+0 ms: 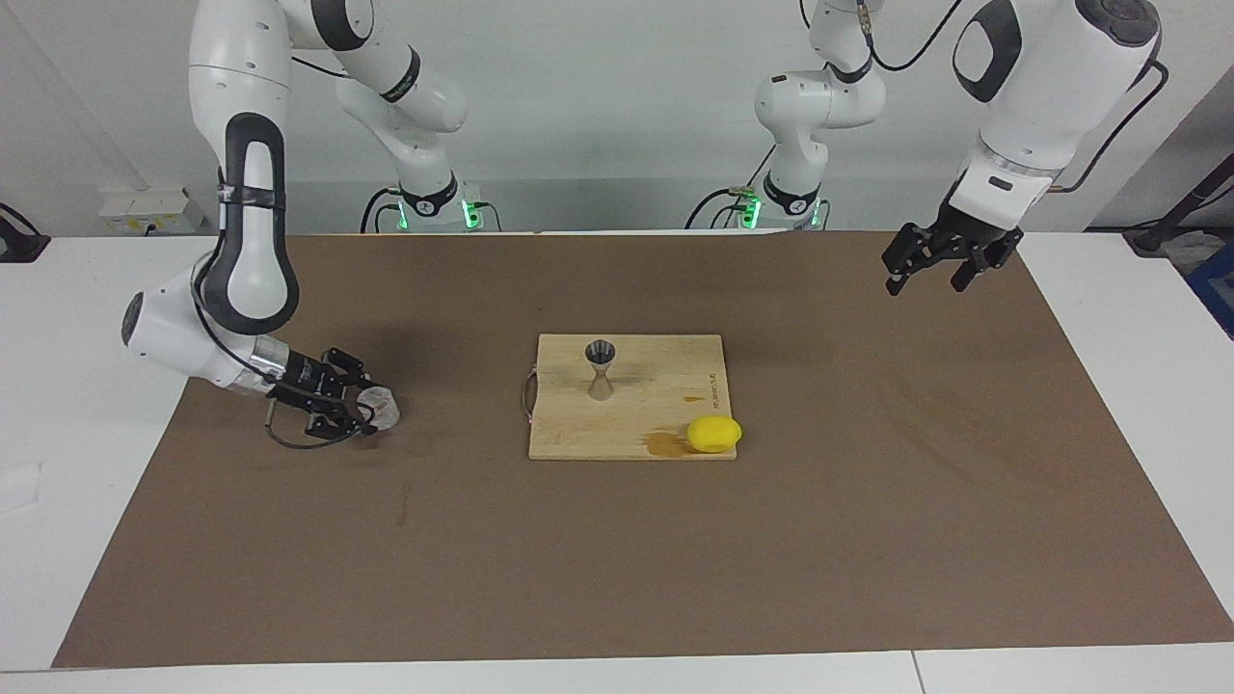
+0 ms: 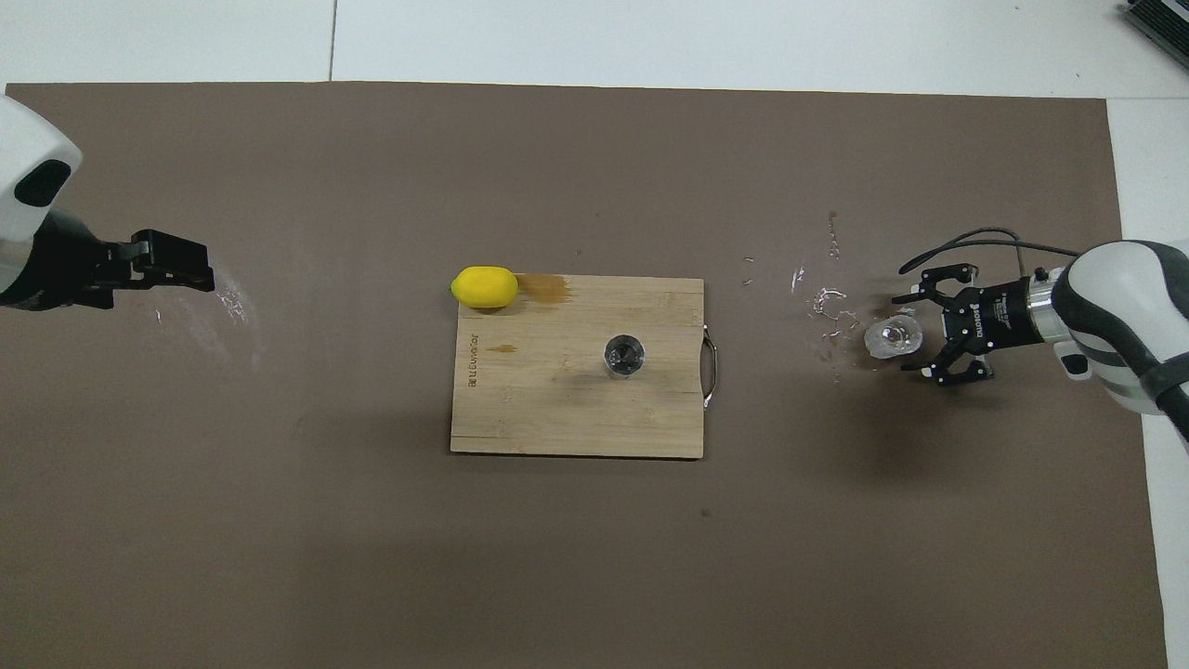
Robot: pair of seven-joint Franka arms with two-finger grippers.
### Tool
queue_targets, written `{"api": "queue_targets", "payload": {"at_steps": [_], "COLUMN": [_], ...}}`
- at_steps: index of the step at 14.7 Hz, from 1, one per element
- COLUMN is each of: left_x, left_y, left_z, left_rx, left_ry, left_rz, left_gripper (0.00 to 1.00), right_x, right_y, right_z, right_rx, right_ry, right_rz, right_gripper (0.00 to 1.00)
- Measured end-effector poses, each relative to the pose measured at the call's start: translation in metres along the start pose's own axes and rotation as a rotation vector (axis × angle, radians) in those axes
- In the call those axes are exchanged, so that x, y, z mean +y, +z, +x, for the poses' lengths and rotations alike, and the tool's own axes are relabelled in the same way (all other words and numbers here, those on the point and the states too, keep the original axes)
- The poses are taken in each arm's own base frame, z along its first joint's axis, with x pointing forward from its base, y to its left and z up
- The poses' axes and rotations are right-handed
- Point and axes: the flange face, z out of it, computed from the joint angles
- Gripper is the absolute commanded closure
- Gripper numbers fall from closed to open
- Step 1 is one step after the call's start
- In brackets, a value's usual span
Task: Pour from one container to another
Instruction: 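Open the right gripper to release the glass on the table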
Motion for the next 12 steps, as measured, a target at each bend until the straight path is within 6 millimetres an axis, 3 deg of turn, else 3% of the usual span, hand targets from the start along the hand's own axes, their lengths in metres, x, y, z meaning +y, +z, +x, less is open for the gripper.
{"api": "queue_targets", "payload": {"at_steps": [6,8,12], "left_x": [0.013,0.013,0.006], "left_y": [0.001,0.001,0.001], "left_z": [-0.003,-0.003,-0.002], "left_rx": [-0.005,-0.005,0.002], "left_ry": [0.016,0.014,0.01], "left_rz": [0.0,0.001,0.032], "left_gripper": [0.0,0.0,0.0], "right_x": [0.014,0.015,0.012], "right_y": [-0.054,-0.061,-0.063], "right_z": [0.017,0.004,-0.042], "right_rx": [0.162,0.216,0.25], "right_ry": [-0.065,-0.158,-0.504], "right_rz": [-0.016,-0.053,-0.142], "right_gripper": [0.0,0.0,0.0]}}
